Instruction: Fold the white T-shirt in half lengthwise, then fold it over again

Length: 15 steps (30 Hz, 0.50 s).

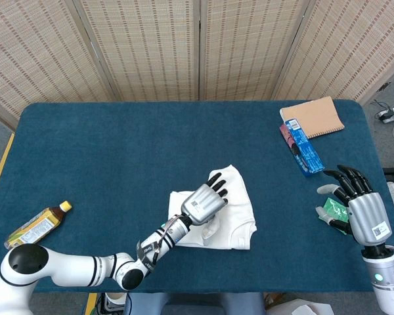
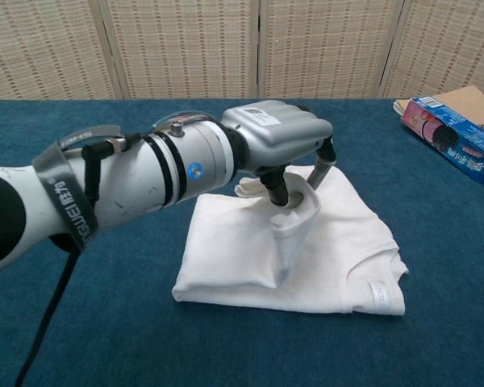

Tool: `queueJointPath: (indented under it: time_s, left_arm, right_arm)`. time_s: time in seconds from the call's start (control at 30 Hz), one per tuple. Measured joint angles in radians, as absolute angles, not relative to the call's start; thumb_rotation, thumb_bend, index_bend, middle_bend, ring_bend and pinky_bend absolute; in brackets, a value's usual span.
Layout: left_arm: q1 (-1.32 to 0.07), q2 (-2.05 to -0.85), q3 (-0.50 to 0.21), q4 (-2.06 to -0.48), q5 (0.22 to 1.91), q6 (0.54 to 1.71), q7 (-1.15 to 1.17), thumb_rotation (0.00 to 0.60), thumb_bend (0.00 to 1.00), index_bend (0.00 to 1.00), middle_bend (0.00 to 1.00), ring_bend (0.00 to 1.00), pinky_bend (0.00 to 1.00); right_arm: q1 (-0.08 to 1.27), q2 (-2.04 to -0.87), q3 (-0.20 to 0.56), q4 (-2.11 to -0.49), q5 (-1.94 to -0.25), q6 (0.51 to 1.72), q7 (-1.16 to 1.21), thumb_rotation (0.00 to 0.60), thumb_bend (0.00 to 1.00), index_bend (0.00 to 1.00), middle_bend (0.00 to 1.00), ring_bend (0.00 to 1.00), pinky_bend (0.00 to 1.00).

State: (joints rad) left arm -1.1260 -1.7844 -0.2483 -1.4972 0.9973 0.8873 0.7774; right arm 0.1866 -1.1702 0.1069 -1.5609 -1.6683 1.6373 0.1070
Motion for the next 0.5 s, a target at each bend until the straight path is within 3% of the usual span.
queueJointPath:
  time_s: [0.5]
  left_arm:
    - [-1.254, -1.915, -0.319, -1.398, 0.873, 0.905, 0.856, 0.600, 0.41, 0.71, 0.31, 0.12, 0.00]
  right_arm:
    - [0.166, -1.148, 0.109, -1.564, -1.658, 1.653, 0.121, 0.600, 0.17, 0.46, 0.25, 0.12, 0.15]
